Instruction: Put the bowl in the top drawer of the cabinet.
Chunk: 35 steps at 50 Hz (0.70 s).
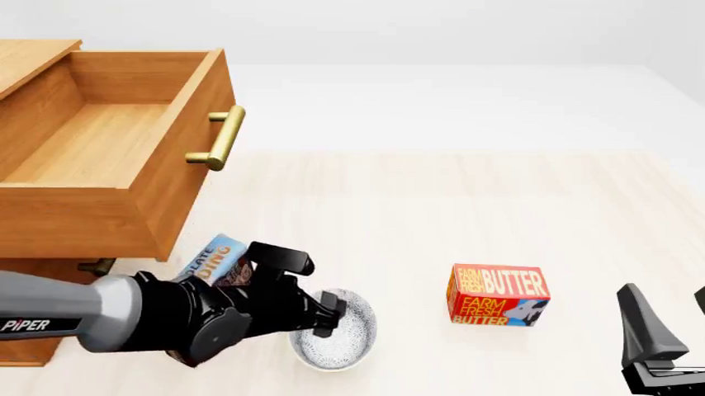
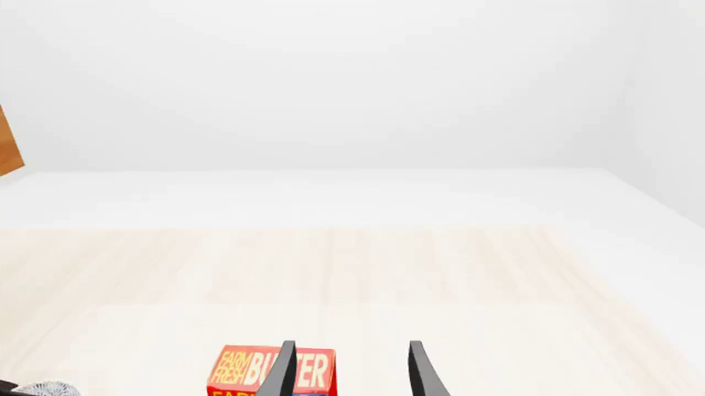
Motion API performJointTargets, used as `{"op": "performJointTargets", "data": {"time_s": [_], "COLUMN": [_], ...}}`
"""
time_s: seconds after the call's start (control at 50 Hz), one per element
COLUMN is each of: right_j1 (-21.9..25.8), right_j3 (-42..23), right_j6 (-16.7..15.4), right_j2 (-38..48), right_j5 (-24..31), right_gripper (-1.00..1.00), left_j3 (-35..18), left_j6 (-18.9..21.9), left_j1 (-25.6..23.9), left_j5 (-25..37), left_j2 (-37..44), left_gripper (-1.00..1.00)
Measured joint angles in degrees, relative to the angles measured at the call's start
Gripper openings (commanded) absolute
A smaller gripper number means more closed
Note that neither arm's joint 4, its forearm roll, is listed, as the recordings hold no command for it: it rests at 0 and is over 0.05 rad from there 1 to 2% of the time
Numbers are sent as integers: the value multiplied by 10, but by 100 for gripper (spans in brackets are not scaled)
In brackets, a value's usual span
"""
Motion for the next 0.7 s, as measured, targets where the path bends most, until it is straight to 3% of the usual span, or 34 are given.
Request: {"op": "performJointTargets", "data": {"time_s": [0.32, 0.34, 0.7], "right_j1": [0, 0, 0], "right_j3": [0, 0, 0], "right_j6": [0, 0, 0], "right_j2": [0, 0, 0], "right_j5": [0, 0, 0], "right_gripper": [100, 100, 100], "left_j3": [5, 5, 18], "left_j6": [-8, -9, -13], "left_j1": [-5, -6, -17], "left_j5": [-10, -10, 4], "left_j2": [10, 9, -49], "left_gripper": [100, -100, -100]}}
